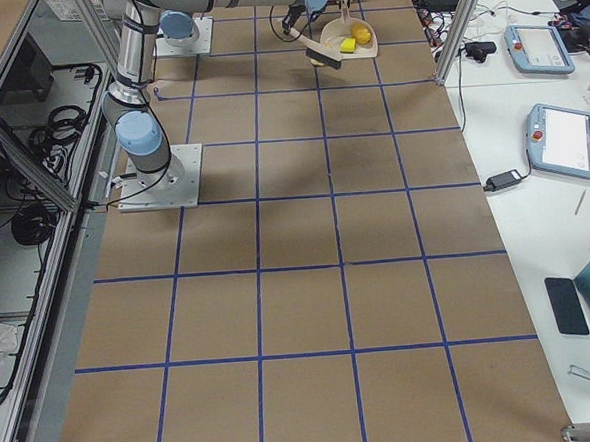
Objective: Sweep and dump trash into bin
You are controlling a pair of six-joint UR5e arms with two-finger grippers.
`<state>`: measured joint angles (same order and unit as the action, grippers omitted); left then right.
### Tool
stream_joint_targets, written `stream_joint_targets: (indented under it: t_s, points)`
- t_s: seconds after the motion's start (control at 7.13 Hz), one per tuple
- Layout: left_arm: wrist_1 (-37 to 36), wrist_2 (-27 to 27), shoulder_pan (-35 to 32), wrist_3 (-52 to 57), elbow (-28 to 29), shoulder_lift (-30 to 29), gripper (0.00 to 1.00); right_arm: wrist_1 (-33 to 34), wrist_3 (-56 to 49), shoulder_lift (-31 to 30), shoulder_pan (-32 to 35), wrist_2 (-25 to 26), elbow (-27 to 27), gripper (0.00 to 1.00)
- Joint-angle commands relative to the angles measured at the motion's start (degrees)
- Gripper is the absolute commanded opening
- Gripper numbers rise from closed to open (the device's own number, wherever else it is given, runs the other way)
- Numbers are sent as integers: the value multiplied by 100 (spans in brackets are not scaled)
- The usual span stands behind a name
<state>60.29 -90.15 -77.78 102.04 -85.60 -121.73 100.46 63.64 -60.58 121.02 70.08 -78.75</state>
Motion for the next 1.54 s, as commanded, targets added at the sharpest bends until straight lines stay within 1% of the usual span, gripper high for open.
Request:
stream_joint_targets:
  t_s: [0.0,0.14,0.42,0.84,1.12,1.26,1.4]
  points:
    - [0,-3,8,0,0,0,7,52,718,-200,298,-21,-272,0]
    - [0,-3,8,0,0,0,7,166,746,-122,439,-29,-282,0]
    - [0,-3,8,0,0,0,6,290,842,10,510,-117,-325,0]
    - [0,6,8,9,0,0,6,912,878,370,528,-267,-334,0]
    - [0,6,8,9,0,0,6,1080,852,397,528,-407,-282,0]
    - [0,6,8,18,0,0,5,1298,800,467,476,-494,-273,0]
    - [0,6,8,18,0,0,5,1422,782,477,406,-730,-186,0]
